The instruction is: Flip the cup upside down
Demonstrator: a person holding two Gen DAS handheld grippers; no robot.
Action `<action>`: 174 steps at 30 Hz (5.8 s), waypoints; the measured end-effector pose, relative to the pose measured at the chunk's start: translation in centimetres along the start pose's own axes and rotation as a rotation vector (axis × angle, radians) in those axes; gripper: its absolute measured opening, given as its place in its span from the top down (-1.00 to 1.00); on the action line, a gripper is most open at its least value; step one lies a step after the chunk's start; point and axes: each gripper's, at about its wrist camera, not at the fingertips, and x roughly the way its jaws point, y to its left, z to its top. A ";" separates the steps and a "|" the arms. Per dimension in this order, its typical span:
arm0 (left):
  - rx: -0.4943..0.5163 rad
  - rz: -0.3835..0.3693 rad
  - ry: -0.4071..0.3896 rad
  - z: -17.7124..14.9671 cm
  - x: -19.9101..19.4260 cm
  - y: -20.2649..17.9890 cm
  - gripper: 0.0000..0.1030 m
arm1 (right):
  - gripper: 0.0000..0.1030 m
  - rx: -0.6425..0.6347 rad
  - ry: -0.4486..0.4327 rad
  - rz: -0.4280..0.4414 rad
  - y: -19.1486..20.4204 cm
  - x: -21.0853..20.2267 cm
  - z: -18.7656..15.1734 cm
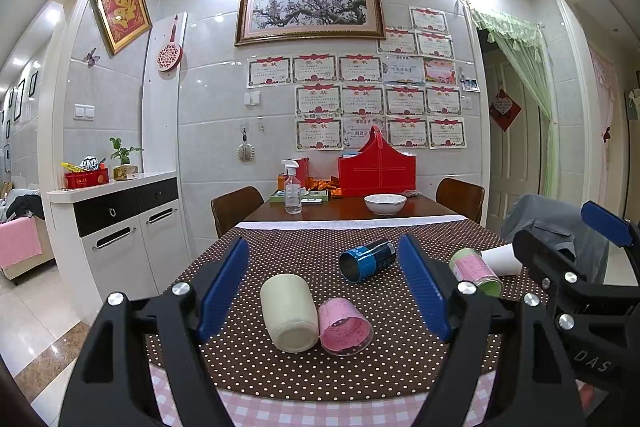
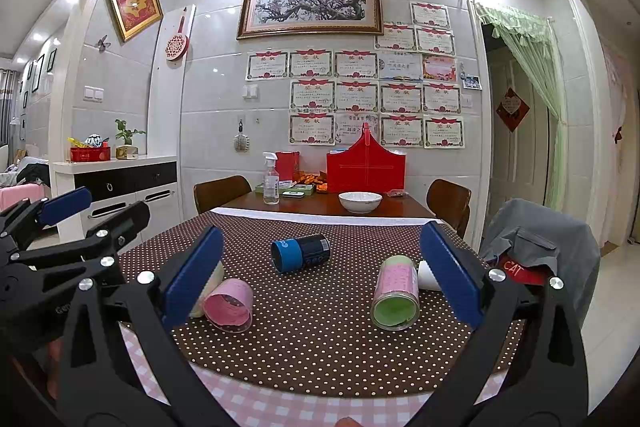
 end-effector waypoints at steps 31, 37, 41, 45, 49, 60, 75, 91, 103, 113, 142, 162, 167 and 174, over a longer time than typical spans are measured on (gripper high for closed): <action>0.000 0.003 0.007 0.4 0.1 -0.4 -0.48 | -0.88 0.001 0.011 0.004 -0.2 0.5 -0.3; 0.010 0.014 0.023 -0.1 0.9 0.4 -0.48 | -0.88 -0.004 0.030 0.021 0.0 2.1 -1.3; 0.017 0.021 0.034 -0.5 1.9 0.7 -0.48 | -0.88 -0.012 0.037 0.029 0.3 2.9 -1.7; 0.019 0.028 0.050 -1.0 3.1 1.1 -0.48 | -0.88 -0.010 0.056 0.046 0.6 4.0 -2.4; 0.013 0.020 0.088 -1.7 4.5 1.6 -0.48 | -0.88 -0.007 0.086 0.062 0.8 5.3 -3.0; -0.025 -0.021 0.235 -4.1 9.2 2.8 -0.48 | -0.88 0.007 0.186 0.096 0.9 9.4 -4.9; -0.011 -0.150 0.411 -6.3 15.6 -1.2 -0.48 | -0.88 0.112 0.278 0.011 -4.2 13.2 -7.1; 0.025 -0.080 0.562 -7.9 20.0 -3.7 -0.10 | -0.88 0.246 0.467 0.077 -6.9 17.3 -8.1; 0.071 0.005 0.613 -8.4 21.9 -4.5 -0.10 | -0.88 0.271 0.510 0.126 -7.6 18.5 -8.4; 0.099 0.055 0.633 -8.4 22.9 -5.0 -0.11 | -0.88 0.268 0.507 0.132 -7.7 18.4 -8.6; -0.062 -0.105 0.652 -8.6 19.2 -7.9 -0.11 | -0.88 0.257 0.490 0.054 -8.8 15.8 -7.8; -0.172 -0.242 0.664 -8.0 15.6 -7.9 -0.31 | -0.88 0.219 0.482 0.021 -8.1 13.1 -5.2; -0.161 -0.283 0.625 -6.8 14.2 -6.0 -0.31 | -0.88 0.228 0.521 0.041 -7.2 13.9 -4.0; -0.170 -0.165 0.574 -6.2 15.0 -1.2 -0.31 | -0.88 0.198 0.619 0.121 -3.8 16.4 -4.6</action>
